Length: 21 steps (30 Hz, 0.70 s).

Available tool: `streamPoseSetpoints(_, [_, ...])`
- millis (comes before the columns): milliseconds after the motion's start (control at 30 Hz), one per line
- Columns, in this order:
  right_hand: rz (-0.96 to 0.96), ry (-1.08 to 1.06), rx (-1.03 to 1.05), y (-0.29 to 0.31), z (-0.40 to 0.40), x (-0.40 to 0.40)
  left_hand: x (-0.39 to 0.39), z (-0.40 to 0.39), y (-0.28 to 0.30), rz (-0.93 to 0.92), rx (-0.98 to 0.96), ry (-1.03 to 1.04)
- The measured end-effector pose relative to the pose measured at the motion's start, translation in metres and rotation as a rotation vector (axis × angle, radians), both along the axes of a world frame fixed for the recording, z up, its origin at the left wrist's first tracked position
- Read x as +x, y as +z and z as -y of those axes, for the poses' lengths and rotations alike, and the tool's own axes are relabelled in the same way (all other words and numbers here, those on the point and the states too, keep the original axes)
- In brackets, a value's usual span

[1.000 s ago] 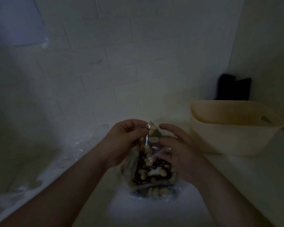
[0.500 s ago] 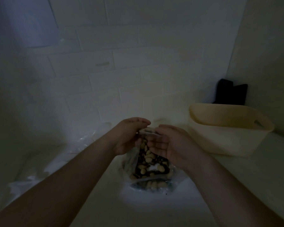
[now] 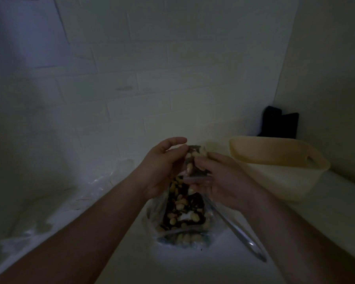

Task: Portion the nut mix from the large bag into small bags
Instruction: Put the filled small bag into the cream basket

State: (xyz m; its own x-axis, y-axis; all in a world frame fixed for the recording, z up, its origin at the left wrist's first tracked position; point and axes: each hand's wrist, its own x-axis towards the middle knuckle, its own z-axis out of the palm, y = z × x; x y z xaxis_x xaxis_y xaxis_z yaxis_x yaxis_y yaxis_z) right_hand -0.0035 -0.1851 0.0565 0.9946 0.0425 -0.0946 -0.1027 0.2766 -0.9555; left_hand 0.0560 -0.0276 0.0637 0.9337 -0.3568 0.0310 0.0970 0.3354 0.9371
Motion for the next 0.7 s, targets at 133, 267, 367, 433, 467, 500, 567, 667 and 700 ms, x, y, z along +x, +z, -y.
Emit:
streamPoseSetpoints(133, [0.067,-0.101,-0.206,0.017,0.043,0.004,0.001,0.037,0.002,0.042,-0.019,-0.093])
streamPoseSetpoints(267, [0.088,-0.181,-0.352,0.036,0.095,0.015,0.014,0.085,0.007,0.09,0.052,-0.187])
streamPoseSetpoints(367, [0.123,-0.214,-0.412,0.043,0.139,0.024,0.033,0.112,0.006,0.212,0.253,-0.142])
streamPoseSetpoints(433, [0.14,-0.201,-0.435,0.047,0.168,0.029,0.052,0.123,0.002,0.373,0.594,0.038])
streamPoseSetpoints(467, [0.132,-0.207,-0.438,0.049,0.181,0.03,0.061,0.128,0.001,0.424,0.754,0.112])
streamPoseSetpoints(500, [0.119,-0.221,-0.439,0.049,0.193,0.033,0.068,0.134,-0.001,0.433,0.877,0.138])
streamPoseSetpoints(567, [0.091,-0.235,-0.51,0.045,0.212,0.039,0.077,0.146,-0.005,0.357,0.977,0.049])
streamPoseSetpoints(667, [0.031,-0.235,-0.77,0.034,0.231,0.047,0.077,0.16,-0.014,0.357,0.932,-0.051])
streamPoseSetpoints(700, [0.004,-0.234,-0.841,0.031,0.234,0.048,0.074,0.161,-0.017,0.388,0.921,-0.031])
